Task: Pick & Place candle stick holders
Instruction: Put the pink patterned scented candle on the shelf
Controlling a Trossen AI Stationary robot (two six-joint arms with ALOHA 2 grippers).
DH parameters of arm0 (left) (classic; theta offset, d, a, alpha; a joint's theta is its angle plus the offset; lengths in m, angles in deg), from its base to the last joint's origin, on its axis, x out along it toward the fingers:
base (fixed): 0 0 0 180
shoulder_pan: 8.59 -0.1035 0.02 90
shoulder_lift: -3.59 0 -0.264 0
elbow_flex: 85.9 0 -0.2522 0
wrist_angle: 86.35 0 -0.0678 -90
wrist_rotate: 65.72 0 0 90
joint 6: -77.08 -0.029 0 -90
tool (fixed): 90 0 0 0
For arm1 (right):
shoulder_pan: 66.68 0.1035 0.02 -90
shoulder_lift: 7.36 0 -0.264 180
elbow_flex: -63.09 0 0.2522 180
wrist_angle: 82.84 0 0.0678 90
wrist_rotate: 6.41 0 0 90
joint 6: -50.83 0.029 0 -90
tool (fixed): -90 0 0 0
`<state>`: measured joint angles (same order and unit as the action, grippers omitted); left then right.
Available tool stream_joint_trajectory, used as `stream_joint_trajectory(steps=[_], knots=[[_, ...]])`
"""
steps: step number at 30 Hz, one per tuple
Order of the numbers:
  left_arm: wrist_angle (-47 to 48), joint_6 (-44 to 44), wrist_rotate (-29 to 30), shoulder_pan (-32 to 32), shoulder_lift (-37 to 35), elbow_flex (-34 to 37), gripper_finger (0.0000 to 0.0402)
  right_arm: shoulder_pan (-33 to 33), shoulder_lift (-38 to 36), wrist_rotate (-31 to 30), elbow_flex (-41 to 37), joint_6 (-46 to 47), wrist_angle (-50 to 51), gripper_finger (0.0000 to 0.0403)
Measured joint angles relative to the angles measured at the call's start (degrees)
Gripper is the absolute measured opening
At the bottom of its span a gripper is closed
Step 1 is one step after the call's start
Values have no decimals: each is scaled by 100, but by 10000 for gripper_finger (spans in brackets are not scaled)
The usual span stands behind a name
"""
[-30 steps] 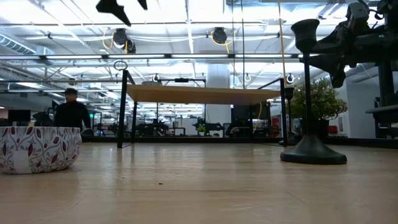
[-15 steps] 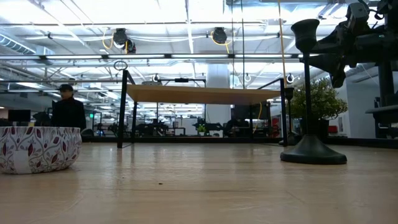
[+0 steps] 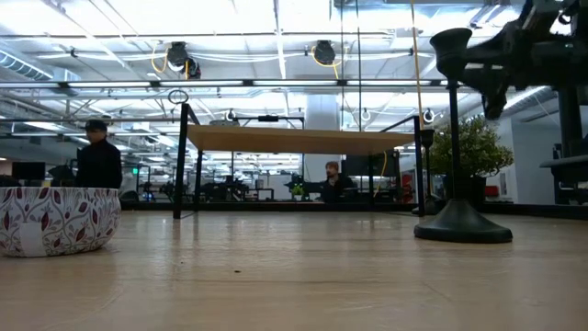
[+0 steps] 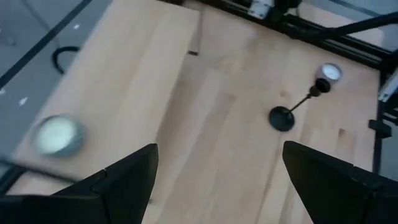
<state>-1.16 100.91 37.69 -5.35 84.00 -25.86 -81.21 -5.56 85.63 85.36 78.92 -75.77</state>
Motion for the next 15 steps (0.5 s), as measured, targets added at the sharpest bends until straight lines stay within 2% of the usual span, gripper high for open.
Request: stream_joint_trajectory(steps=[6,9,15], knots=[[-1560,-86,-213,256,-302,1505,351,0,0,563,1,-181,-750,116],[-2531,-14,-454,354,-480,2353,351,0,34,659,3,-166,-1039,116],[-4325,204,-543,595,-1119,4010,351,2,324,723,378,-231,-1155,116]])
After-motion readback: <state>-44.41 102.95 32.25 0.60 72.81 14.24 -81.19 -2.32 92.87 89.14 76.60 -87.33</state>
